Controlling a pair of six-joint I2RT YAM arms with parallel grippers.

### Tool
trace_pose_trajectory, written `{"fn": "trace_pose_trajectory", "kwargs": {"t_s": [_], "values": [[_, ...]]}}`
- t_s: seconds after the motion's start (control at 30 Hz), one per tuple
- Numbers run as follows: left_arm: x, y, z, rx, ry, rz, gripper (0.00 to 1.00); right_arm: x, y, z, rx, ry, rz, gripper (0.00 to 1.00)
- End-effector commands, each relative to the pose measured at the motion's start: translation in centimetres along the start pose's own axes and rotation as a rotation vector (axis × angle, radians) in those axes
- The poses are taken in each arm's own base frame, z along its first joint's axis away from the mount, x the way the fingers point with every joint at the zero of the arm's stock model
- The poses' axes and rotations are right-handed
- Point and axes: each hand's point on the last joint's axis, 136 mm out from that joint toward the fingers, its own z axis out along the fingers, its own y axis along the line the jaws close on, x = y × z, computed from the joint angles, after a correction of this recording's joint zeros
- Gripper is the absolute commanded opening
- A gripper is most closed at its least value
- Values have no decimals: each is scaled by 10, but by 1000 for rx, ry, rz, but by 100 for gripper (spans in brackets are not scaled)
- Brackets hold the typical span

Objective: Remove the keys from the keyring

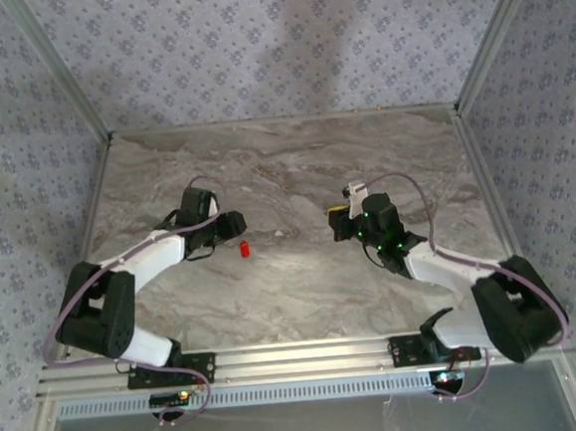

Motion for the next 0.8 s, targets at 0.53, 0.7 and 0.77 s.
{"fn": "trace_pose_trajectory", "kwargs": {"t_s": [0.53,0.7,0.77], "values": [[-35,4,-102,-94,-272,50,99,36,-83,13,244,58,266,60],[-71,46,-136,-382,-441,80,99,-17,-111,-47,592,21,81,100],[-88,64,-151,-538,-535,173,99,-43,-125,-81,784,-59,-34,100]]}}
